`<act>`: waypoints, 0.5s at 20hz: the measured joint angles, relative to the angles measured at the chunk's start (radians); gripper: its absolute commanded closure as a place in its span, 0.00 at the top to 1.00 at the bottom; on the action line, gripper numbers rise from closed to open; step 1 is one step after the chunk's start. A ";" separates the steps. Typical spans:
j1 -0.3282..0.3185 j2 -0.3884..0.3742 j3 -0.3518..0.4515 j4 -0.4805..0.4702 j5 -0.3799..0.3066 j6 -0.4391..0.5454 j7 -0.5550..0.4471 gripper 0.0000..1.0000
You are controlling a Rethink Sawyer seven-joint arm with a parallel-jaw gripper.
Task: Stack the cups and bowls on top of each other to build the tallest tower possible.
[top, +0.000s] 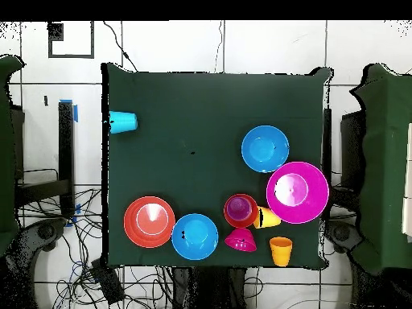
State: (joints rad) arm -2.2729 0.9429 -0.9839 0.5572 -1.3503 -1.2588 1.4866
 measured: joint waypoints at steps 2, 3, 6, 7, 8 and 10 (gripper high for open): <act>0.013 -0.020 0.008 0.035 0.005 -0.002 0.000 1.00; 0.025 -0.050 0.015 0.081 0.010 -0.002 0.000 1.00; 0.036 -0.091 0.019 0.139 0.012 -0.003 0.000 1.00; 0.039 -0.104 0.019 0.157 0.012 -0.003 0.000 1.00; 0.042 -0.117 0.019 0.175 0.012 -0.003 0.000 1.00; 0.045 -0.132 0.020 0.196 0.012 -0.003 0.000 1.00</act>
State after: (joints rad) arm -2.2278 0.8109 -0.9643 0.7531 -1.3382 -1.2621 1.4866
